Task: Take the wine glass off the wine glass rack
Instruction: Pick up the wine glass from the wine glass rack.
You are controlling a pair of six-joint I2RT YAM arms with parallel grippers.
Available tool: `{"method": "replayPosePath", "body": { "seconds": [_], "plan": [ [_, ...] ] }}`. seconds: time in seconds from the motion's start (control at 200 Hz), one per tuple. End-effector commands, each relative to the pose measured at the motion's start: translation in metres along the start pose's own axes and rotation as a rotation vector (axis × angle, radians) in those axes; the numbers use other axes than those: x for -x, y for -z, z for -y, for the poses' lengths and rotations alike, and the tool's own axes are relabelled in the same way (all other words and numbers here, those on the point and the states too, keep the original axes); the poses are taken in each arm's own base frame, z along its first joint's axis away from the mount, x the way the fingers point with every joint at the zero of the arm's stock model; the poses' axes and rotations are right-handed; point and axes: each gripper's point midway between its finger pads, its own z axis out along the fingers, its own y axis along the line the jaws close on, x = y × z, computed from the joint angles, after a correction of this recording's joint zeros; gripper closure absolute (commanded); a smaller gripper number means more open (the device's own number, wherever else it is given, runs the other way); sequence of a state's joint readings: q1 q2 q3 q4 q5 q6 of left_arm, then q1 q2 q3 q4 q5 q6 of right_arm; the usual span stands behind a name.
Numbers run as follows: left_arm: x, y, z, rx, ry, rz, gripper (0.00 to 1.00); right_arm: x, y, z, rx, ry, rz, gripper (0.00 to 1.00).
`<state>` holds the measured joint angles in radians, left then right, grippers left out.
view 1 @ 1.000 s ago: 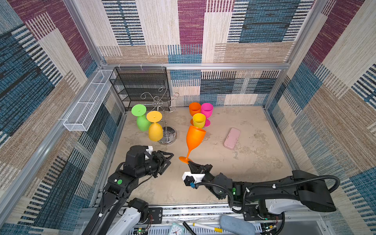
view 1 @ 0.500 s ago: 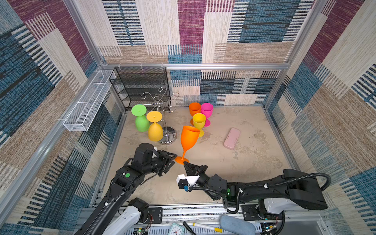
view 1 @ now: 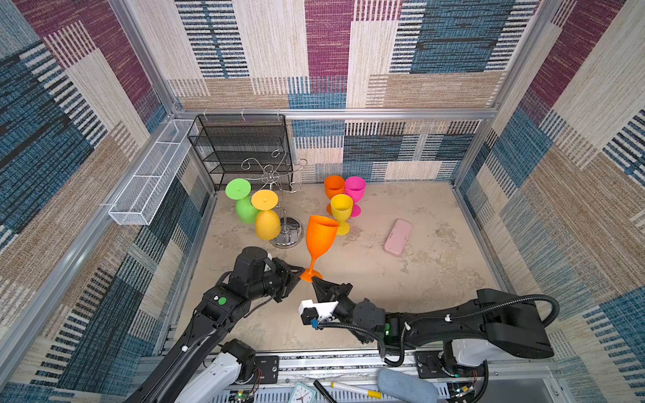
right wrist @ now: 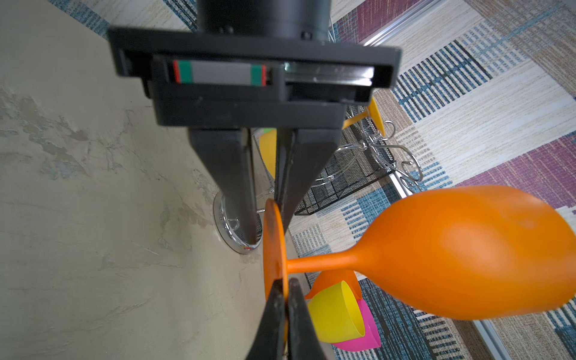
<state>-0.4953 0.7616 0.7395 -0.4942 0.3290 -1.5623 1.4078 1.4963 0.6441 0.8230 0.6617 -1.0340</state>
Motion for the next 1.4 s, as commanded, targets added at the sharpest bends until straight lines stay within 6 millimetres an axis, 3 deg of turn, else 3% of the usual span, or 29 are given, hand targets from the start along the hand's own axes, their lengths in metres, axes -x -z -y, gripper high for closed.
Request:
{"method": "replayPosePath", "body": {
  "seconds": [0.0,0.195,0.225,0.305,0.366,0.526,0.756,1.082,1.397],
  "plan": [
    [0.001,-0.003,0.004,-0.036,-0.012,0.006,1.00,0.010,-0.001,0.014,-0.053,-0.044,0.029,1.00],
    [0.002,-0.002,0.004,-0.056,-0.034,0.013,1.00,0.008,0.000,0.018,-0.062,-0.098,0.016,1.00],
    [0.002,-0.002,0.004,-0.057,-0.038,0.015,1.00,0.008,0.001,0.020,-0.062,-0.114,0.011,0.94],
    [0.003,-0.002,0.003,-0.058,-0.051,0.021,1.00,0.009,0.005,0.026,-0.061,-0.163,0.014,0.66],
    [0.003,-0.003,0.003,-0.065,-0.059,0.020,1.00,0.012,0.010,0.034,-0.061,-0.218,0.023,0.53],
    [0.001,-0.014,0.001,-0.112,-0.073,-0.013,1.00,0.016,0.028,0.059,-0.039,-0.377,0.043,0.39],
    [0.006,-0.029,-0.015,-0.177,-0.074,-0.014,1.00,0.016,0.054,0.099,-0.007,-0.669,0.043,0.36],
    [0.016,-0.039,-0.035,-0.219,-0.129,0.033,1.00,0.000,0.046,0.154,0.185,-1.123,-0.056,0.42],
    [0.018,-0.044,-0.032,-0.236,-0.203,0.043,1.00,0.010,0.024,0.156,0.401,-1.292,-0.208,0.45]
  ]
}}
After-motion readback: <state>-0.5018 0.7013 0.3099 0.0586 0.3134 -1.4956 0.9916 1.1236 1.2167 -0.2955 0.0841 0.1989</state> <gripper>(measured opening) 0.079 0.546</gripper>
